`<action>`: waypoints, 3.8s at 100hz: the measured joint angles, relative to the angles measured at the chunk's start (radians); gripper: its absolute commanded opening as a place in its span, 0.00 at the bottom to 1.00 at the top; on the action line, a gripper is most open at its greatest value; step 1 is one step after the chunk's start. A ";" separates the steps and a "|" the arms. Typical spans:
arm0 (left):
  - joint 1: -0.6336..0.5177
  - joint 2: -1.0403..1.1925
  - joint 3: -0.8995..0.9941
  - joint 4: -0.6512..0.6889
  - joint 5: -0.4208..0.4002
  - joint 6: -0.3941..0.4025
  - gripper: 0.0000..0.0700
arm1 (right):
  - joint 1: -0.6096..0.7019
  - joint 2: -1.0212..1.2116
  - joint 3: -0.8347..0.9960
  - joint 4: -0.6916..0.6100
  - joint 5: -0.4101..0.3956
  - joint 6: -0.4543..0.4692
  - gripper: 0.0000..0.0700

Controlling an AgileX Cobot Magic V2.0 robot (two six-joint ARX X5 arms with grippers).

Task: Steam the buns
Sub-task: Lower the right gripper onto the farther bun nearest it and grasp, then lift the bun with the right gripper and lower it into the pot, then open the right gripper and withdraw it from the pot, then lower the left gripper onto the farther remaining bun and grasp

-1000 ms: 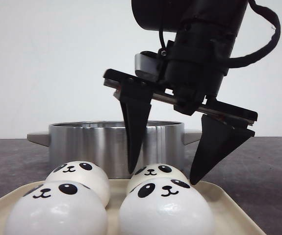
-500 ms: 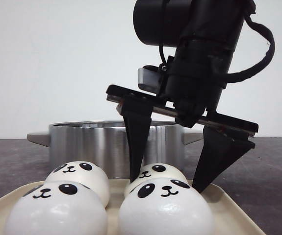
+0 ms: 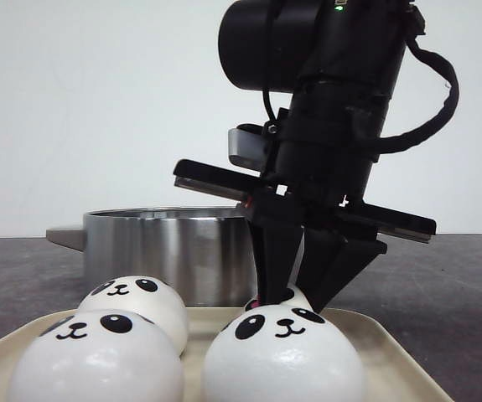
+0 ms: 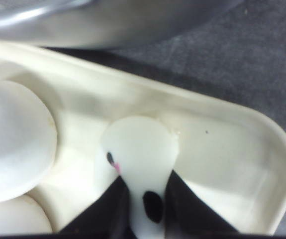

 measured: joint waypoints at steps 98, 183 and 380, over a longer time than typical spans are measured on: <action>-0.005 0.000 0.000 0.005 -0.026 0.008 0.85 | -0.143 0.063 0.618 -0.173 0.034 -0.265 0.00; -0.006 0.000 0.000 -0.002 -0.026 0.008 0.85 | -0.260 0.421 0.740 -0.166 0.034 -0.348 0.10; -0.289 0.870 -0.001 0.044 0.022 -0.154 0.85 | 0.463 -0.623 0.772 -0.563 0.836 -0.342 0.00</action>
